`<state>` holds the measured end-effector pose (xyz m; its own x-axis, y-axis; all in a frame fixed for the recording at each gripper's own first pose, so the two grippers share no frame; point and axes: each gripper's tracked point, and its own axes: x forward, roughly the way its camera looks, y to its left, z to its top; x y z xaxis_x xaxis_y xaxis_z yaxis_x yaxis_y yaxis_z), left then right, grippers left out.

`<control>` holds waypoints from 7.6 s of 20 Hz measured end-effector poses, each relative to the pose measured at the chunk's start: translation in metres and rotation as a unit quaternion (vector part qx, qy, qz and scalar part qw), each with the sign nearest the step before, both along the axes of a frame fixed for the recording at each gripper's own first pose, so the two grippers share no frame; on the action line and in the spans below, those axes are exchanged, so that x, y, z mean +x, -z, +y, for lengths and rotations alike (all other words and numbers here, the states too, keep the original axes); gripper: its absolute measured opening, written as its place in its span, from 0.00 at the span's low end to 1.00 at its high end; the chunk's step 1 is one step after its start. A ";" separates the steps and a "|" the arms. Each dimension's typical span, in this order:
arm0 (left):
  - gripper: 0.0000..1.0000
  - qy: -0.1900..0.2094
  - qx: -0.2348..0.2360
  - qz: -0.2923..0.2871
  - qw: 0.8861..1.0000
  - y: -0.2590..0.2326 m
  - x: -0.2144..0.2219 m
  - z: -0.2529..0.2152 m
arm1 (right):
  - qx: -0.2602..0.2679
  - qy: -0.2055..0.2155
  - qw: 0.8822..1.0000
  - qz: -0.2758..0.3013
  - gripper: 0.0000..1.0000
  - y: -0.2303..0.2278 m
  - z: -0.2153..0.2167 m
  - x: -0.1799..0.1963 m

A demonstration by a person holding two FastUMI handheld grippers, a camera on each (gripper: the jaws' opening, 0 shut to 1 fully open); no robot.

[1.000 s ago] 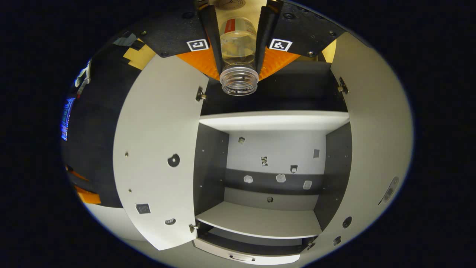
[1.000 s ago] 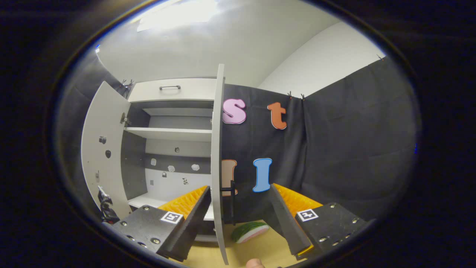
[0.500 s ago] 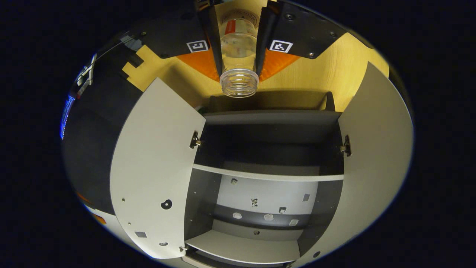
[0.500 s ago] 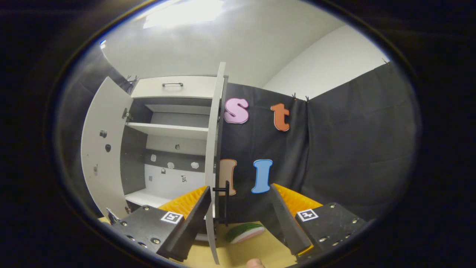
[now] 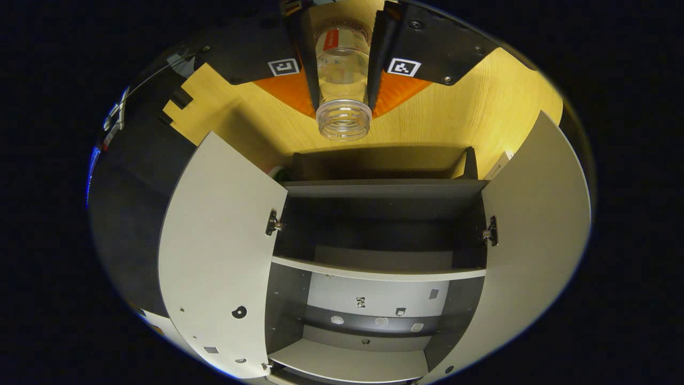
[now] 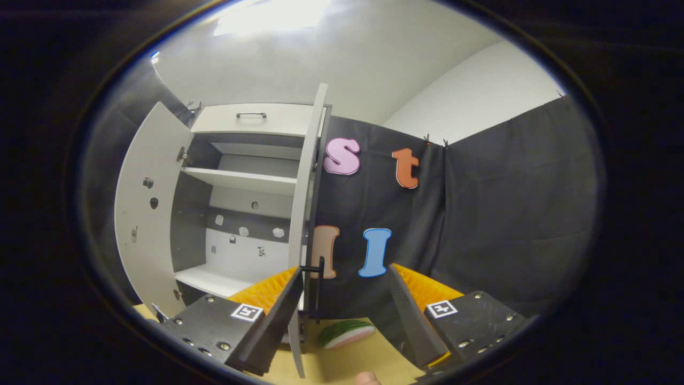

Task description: Grasp the bottle in the cabinet with the left hand and place it on the coaster, then close the right door with the right hand and the left door with the left hand.

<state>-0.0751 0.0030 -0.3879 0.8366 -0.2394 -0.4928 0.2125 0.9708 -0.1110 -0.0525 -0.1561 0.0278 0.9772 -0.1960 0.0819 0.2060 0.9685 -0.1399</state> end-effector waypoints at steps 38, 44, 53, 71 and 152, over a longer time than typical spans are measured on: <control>0.79 -0.044 -0.018 -0.081 0.996 -0.115 -0.012 -0.009 | 0.006 -0.008 1.000 0.024 0.93 0.033 -0.010 0.035; 0.83 -0.083 -0.010 -0.130 0.988 -0.176 0.000 0.009 | 0.002 -0.010 0.999 0.038 0.93 0.050 -0.013 0.046; 0.90 -0.121 0.008 -0.171 0.978 -0.221 -0.001 0.045 | 0.013 -0.009 0.998 0.063 0.93 0.070 -0.011 0.056; 0.90 -0.171 0.022 -0.206 0.963 -0.266 -0.011 0.117 | 0.030 -0.079 0.994 0.066 0.96 0.077 0.073 0.072; 0.88 -0.250 0.050 -0.203 0.945 -0.267 -0.002 0.271 | 0.025 -0.168 0.982 0.083 0.96 0.093 0.209 0.118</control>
